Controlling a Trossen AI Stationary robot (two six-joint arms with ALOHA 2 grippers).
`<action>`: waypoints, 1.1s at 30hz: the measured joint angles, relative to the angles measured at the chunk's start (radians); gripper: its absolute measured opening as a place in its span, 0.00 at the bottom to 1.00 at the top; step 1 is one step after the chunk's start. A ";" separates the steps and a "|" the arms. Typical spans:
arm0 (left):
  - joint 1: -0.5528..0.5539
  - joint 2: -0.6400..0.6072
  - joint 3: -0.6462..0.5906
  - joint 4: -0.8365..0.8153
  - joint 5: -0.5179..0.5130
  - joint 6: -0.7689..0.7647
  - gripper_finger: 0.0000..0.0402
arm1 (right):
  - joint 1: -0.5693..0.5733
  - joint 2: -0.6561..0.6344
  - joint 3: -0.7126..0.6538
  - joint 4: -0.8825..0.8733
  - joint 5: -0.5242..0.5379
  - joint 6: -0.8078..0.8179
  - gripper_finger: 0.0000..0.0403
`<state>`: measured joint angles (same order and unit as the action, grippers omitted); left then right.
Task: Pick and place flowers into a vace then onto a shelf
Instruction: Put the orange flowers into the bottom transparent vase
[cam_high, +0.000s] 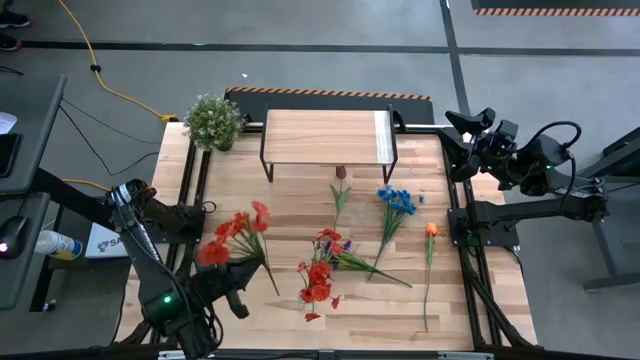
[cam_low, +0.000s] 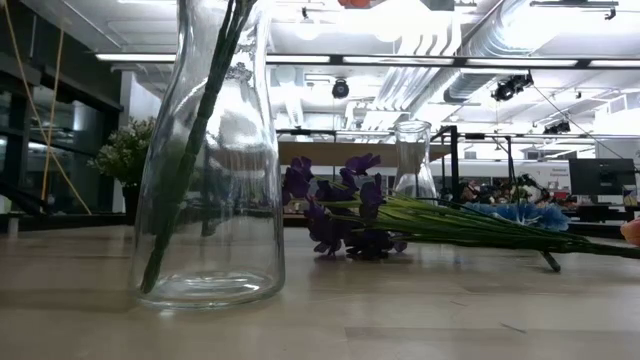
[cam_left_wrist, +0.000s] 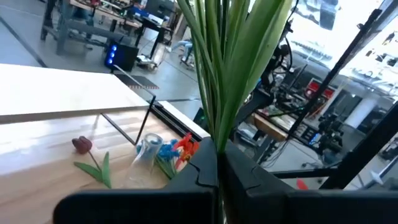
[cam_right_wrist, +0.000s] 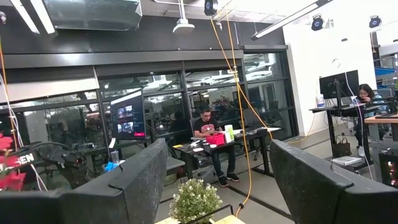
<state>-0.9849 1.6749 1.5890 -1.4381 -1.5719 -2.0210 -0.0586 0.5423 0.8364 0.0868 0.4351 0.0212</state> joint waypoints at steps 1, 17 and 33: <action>0.000 0.000 0.000 0.029 -0.001 0.033 0.08 | 0.000 0.000 0.000 0.000 0.000 0.000 0.67; 0.024 0.104 0.000 0.342 -0.001 0.379 0.08 | 0.000 0.000 0.000 0.000 0.000 0.004 0.67; 0.101 0.138 -0.002 0.492 -0.001 0.492 0.08 | 0.000 0.000 0.000 0.007 0.012 0.000 0.67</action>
<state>-0.8837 1.8130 1.5875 -0.9462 -1.5733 -1.5290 -0.0584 0.5426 0.8364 0.0940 0.4467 0.0208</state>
